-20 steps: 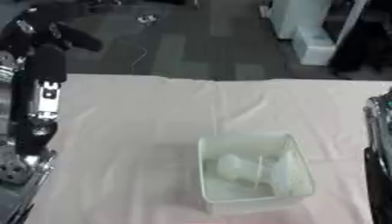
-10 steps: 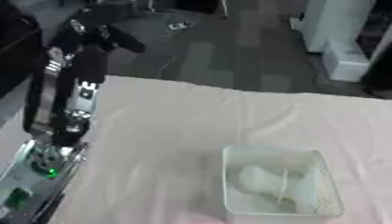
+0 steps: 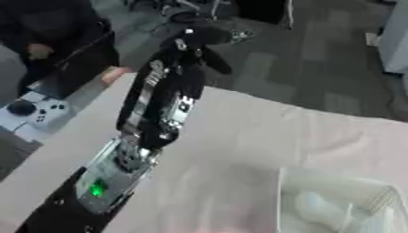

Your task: Pick up objects on the table and place them in the box.

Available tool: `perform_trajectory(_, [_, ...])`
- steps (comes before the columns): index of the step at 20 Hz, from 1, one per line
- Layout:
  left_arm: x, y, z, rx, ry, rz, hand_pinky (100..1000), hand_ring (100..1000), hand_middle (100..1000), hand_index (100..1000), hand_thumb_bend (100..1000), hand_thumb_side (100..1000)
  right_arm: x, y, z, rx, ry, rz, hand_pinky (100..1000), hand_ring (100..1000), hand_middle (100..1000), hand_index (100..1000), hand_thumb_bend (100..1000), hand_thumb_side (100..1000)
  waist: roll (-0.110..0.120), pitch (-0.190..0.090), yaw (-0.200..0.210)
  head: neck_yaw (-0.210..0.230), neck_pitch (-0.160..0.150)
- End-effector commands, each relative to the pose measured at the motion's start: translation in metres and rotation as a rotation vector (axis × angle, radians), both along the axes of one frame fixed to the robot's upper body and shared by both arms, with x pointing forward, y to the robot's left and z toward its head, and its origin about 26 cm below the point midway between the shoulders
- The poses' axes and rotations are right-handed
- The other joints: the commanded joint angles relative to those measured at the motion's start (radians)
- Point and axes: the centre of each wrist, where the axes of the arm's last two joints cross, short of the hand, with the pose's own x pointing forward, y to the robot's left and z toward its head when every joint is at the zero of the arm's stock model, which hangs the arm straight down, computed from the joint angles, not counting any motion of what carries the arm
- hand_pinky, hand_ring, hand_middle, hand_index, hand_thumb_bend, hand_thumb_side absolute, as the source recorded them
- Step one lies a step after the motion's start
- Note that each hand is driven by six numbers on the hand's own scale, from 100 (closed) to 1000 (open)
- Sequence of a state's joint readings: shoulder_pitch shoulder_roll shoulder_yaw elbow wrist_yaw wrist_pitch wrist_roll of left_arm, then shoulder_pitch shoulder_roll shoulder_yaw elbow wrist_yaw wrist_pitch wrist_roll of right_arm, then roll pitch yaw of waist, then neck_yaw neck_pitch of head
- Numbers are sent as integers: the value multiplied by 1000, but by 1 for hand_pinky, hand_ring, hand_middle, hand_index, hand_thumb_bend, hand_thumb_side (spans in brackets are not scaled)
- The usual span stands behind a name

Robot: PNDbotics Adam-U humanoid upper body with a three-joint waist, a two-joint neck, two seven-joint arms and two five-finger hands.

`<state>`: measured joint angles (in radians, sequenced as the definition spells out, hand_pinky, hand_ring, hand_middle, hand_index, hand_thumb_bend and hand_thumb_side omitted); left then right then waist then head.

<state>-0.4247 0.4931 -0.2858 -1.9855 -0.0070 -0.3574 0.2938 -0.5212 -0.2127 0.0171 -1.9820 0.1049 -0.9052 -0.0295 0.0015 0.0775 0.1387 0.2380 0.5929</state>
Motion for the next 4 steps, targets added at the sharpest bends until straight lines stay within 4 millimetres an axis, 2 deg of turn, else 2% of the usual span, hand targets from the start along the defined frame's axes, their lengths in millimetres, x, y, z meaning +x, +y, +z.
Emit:
perform_trajectory(1, [-2,-1,5,-2,-17,-15,546,553,704,788,100,783,-4,8,7,-74,-17,104,620,505,660,804,100,972,3,-9,3,10,-8])
perform_trajectory(4, [-2,-1,4,-3,-16,-14,545,552,703,788,100,783,-4,9,5,-147,-11,177,634,525,685,816,100,969,4,-8,2,7,1])
